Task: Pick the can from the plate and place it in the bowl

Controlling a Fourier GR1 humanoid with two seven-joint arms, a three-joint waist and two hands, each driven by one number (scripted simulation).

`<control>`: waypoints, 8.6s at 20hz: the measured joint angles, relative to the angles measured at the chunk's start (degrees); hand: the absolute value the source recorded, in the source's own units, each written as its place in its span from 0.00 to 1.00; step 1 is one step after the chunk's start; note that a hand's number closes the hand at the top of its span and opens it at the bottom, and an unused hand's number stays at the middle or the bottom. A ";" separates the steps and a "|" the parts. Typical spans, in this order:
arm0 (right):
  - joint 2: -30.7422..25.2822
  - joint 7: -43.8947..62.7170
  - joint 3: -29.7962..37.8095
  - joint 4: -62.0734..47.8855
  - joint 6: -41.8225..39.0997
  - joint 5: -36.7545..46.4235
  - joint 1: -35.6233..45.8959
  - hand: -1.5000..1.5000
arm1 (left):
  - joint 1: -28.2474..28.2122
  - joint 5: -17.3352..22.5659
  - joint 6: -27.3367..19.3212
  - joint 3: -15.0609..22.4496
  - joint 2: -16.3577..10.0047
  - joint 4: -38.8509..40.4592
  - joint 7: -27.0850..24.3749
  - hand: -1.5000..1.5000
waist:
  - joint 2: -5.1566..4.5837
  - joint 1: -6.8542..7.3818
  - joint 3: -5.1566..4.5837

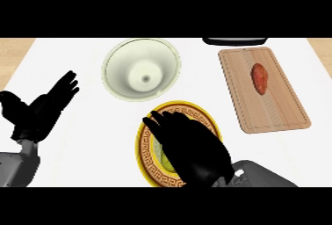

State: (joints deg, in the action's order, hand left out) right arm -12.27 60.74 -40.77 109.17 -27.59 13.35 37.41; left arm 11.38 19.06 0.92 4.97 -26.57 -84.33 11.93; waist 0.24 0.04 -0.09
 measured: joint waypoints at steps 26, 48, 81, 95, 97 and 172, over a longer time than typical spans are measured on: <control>3.43 -3.86 1.34 -12.12 -5.96 9.27 -2.87 0.00 | -0.64 -3.41 1.70 -2.57 2.99 -2.20 2.03 0.50 | -0.16 0.05 0.08; 8.46 -13.18 5.24 -24.00 -8.13 25.99 -11.15 0.00 | -0.29 -6.98 5.28 -6.47 7.02 -2.09 3.25 0.50 | -0.23 0.06 0.09; -6.62 -55.13 20.73 -35.93 -1.27 34.30 -4.29 1.00 | 0.67 -11.69 9.09 -10.06 11.27 -1.97 3.31 0.50 | -1.10 1.26 0.22; -22.47 -90.19 31.84 -59.46 2.03 32.20 14.56 1.00 | 0.63 -11.60 9.67 -10.32 11.47 -2.76 4.44 0.50 | -0.59 1.31 0.13; -22.38 -90.44 32.56 -59.44 1.54 32.44 16.95 1.00 | 0.85 -11.76 9.75 -10.66 11.29 -2.31 4.33 0.50 | -0.49 1.05 0.11; 11.48 -72.50 51.88 -99.68 31.56 9.02 47.85 0.00 | 10.21 -14.51 11.52 -7.84 15.06 1.96 4.79 0.50 | -3.23 8.64 -0.03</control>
State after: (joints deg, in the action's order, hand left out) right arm -0.79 -11.76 11.11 9.49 3.97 22.37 85.26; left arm 21.59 4.55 12.44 -2.87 -11.51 -82.37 16.72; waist -2.99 8.68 -0.12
